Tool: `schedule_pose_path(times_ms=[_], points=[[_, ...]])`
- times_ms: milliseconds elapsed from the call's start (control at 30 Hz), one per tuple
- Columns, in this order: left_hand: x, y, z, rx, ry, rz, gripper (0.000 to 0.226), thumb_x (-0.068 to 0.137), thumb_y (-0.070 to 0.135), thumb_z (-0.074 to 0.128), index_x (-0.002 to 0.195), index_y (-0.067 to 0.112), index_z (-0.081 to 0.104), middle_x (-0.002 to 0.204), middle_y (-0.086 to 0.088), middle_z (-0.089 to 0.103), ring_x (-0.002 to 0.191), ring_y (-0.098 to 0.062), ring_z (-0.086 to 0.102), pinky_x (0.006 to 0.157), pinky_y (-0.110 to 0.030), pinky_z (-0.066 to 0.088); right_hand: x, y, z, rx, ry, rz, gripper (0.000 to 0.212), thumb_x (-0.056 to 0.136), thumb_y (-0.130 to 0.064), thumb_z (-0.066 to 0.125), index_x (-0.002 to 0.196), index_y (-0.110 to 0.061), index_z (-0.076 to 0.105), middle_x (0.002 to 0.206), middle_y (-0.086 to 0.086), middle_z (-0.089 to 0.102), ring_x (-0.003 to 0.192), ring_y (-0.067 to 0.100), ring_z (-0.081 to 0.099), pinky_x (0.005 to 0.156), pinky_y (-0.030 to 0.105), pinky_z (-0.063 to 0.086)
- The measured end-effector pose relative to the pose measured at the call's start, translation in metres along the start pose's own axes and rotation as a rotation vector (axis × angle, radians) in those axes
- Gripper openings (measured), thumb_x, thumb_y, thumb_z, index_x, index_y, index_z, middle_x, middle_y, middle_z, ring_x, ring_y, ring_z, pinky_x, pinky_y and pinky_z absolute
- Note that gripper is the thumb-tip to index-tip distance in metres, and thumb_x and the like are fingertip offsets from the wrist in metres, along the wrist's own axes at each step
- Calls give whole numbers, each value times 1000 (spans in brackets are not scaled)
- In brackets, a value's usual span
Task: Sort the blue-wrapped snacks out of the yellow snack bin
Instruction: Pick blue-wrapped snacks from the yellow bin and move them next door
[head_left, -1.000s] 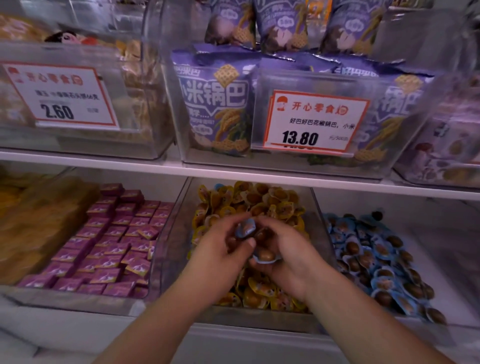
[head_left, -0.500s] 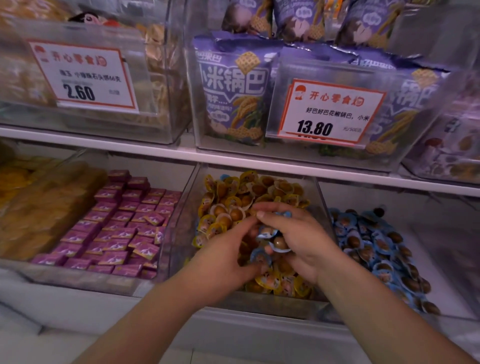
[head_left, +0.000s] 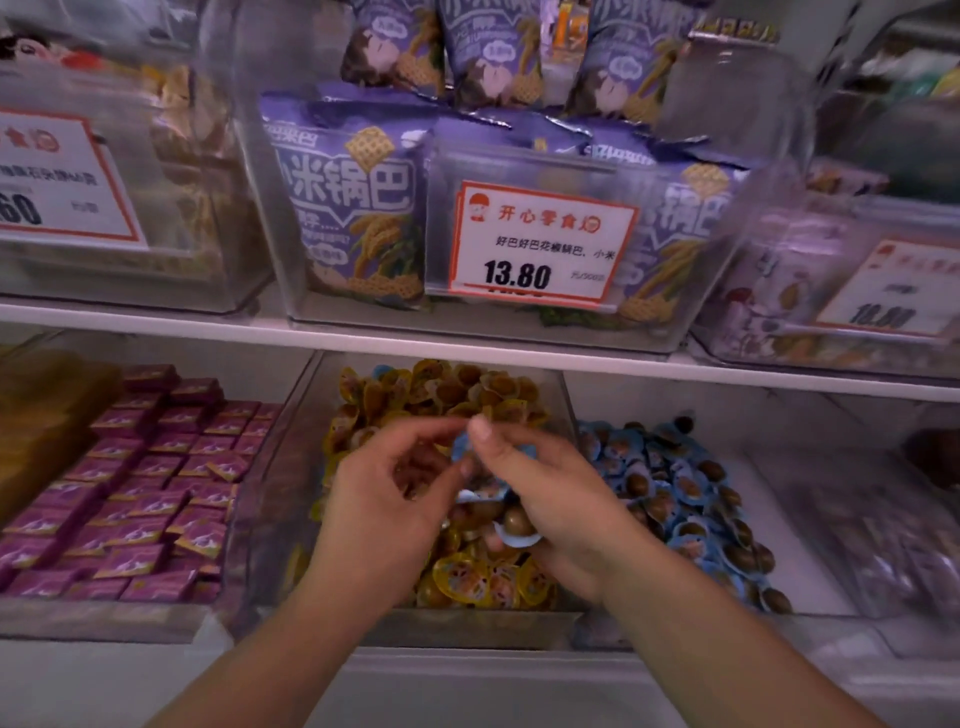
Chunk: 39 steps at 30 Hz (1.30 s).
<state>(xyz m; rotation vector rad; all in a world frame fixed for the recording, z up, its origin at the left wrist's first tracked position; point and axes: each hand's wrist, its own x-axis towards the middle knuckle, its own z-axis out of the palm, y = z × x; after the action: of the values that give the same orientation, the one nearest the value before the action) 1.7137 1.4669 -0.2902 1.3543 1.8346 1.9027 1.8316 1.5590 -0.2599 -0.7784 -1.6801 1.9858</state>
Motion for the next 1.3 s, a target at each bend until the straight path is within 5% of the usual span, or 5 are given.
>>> schedule_pose_path(times_ms=[367,467,667,1000,1300], points=[[-4,-19,2,450,-469,115,25,89,50,62,108,37,71,109,26,62,105,9,57,92,-21,48,-31,-31,-117,-677,336,-90,14,92,-33,68,89,-22,76,80,-9,76,76,5,71,58,18,52],[-1,-20,-2,471,-399,139,23,93,50,58,101,35,73,102,25,65,100,8,59,88,-23,48,-33,-20,-139,-816,294,93,38,95,-47,57,83,-18,77,79,-8,76,76,-1,68,69,21,50],[7,-6,-38,510,-81,216,22,91,35,54,100,29,72,97,16,69,91,-7,65,81,-32,50,-17,-30,-105,-476,586,-484,27,99,-14,55,78,-17,72,76,-1,76,77,13,74,82,36,59],[-11,-18,-122,646,1,26,29,85,23,58,111,23,69,112,9,60,106,-5,58,89,-8,38,21,36,44,-1202,-361,-555,34,99,-29,54,132,-28,61,129,-8,61,121,12,52,102,32,43],[-14,-24,-132,646,-90,-16,29,90,31,60,119,35,64,118,19,54,104,-1,55,80,-15,40,93,78,67,-1698,-289,-432,58,90,-61,48,144,-39,42,156,-13,29,150,29,3,118,56,0]])
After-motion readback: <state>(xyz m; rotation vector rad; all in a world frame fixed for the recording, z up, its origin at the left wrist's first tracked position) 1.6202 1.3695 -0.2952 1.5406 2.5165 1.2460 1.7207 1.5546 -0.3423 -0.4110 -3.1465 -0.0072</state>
